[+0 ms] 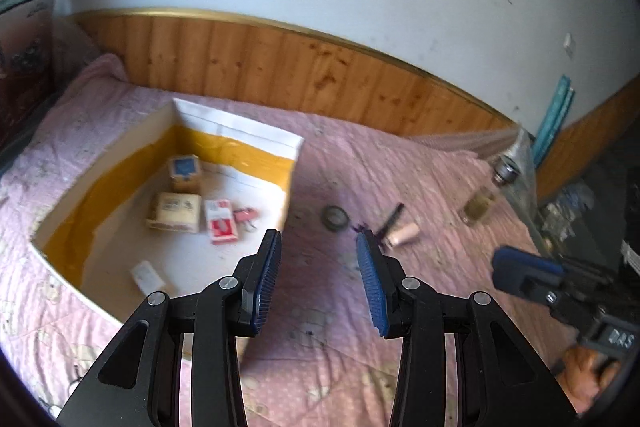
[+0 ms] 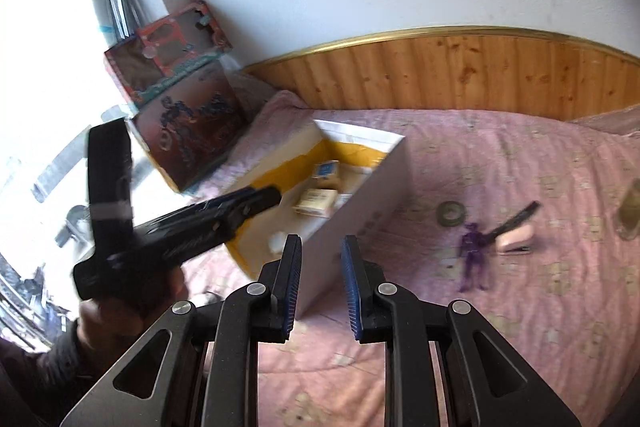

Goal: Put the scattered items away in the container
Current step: 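Withdraw both grippers from the box toward the purple figure and stapler, then close the left gripper on the purple figure while the right grasps the pink stapler, then carry the purple figure with the left gripper while the right carries the stapler over the box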

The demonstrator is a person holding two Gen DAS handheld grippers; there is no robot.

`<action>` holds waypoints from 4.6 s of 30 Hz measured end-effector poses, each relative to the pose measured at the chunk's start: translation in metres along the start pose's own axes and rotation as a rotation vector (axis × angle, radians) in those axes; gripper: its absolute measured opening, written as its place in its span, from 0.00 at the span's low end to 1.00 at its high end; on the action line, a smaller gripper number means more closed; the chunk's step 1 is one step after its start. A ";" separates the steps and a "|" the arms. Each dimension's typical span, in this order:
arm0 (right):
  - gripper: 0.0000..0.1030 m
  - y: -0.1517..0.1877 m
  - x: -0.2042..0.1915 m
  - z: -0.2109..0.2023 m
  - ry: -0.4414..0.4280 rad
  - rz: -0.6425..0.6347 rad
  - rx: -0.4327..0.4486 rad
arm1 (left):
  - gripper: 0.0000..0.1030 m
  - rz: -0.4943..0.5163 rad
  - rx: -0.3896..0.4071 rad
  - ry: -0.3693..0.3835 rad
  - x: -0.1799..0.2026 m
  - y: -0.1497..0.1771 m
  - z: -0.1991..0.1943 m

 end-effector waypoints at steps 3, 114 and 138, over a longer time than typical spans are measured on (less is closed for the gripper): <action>0.22 -0.008 0.031 0.002 0.092 0.002 -0.016 | 0.43 0.001 -0.103 0.098 0.027 0.004 0.029; 0.25 -0.010 0.185 0.117 0.015 0.630 -0.221 | 0.11 0.114 -0.292 -0.236 0.075 -0.008 0.065; 0.25 -0.032 0.091 0.109 0.011 0.275 -0.111 | 0.11 0.034 -0.203 -0.187 0.003 -0.008 0.067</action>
Point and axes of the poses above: each gripper's, at about its wrist camera, not at the fingertips, and z roughly the way its jaws point, x to its right, y to its underside, the point moved 3 cm from there along z, roughly the way its jaws point, and after that the axes turned 7 degrees about z, right-handed, at the moved point
